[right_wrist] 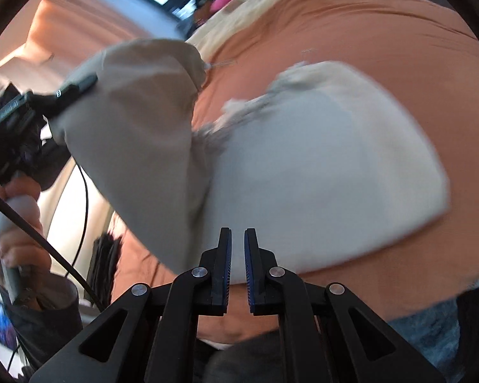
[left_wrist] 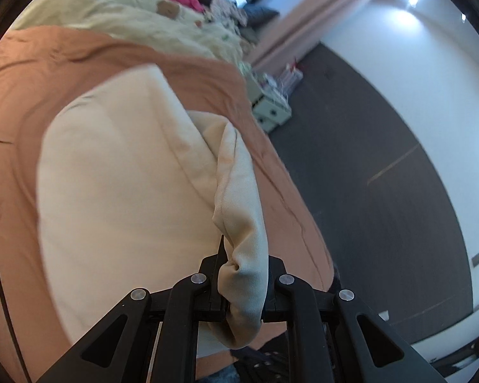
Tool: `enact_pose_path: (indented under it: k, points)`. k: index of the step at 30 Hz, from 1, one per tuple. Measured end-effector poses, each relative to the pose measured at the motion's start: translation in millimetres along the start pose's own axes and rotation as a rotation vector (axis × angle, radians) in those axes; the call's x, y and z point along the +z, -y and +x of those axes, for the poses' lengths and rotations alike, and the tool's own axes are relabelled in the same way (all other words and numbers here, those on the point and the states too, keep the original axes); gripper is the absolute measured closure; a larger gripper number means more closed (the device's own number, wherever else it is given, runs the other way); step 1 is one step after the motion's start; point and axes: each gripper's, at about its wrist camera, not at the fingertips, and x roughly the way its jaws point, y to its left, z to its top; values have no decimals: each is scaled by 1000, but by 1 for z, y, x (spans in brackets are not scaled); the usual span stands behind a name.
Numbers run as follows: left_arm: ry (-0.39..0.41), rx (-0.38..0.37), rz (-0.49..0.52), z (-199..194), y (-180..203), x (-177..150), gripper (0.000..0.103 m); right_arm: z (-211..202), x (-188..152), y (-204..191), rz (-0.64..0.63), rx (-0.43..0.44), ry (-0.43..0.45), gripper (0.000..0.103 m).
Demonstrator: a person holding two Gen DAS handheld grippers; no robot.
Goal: Fold large clothes
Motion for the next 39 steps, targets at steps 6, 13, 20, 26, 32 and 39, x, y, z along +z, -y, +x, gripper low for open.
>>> enact_pose_path:
  k: [6, 13, 20, 26, 32, 39]
  points:
    - [-255, 63, 42, 100, 17, -35, 66, -18, -15, 72, 161, -60, 8, 98]
    - [-277, -5, 24, 93, 8, -43, 36, -25, -15, 100, 245, -5, 5, 91]
    - [-146, 117, 24, 30, -23, -33, 22, -20, -4, 99, 204, 70, 57, 37]
    - [-104, 279, -33, 0, -92, -39, 22, 25, 19, 101, 150, 31, -5, 37]
    - [-118, 349, -101, -5, -146, -55, 22, 58, 66, 102, 136, -35, -81, 37]
    - [-163, 362, -179, 9, -188, -69, 22, 101, 117, 101, 63, -10, -207, 37]
